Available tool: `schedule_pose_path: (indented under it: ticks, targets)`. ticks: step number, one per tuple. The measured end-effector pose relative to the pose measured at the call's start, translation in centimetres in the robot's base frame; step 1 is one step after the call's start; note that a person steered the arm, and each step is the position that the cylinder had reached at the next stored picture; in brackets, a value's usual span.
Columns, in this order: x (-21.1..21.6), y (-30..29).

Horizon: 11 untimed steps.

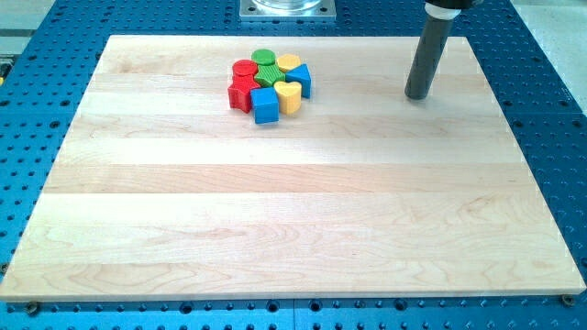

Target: Separate the red blocks from the group of blocks

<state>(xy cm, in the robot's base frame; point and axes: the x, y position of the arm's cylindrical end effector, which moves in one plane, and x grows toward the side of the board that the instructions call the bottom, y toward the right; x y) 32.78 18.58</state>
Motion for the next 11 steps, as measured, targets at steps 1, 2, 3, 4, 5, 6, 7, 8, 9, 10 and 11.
schedule_pose_path:
  ticks: [1, 2, 3, 4, 5, 6, 7, 8, 9, 10, 11]
  targets:
    - [0.0, 0.0]
    - [0.1, 0.0]
    - [-0.3, -5.4]
    - [-0.5, -7.3]
    - [-0.5, -7.3]
    - [-4.6, -7.0]
    - [-10.6, -6.8]
    - [-13.6, -7.7]
    - [-13.5, -10.1]
    - [-13.1, -11.6]
    - [-11.8, -17.3]
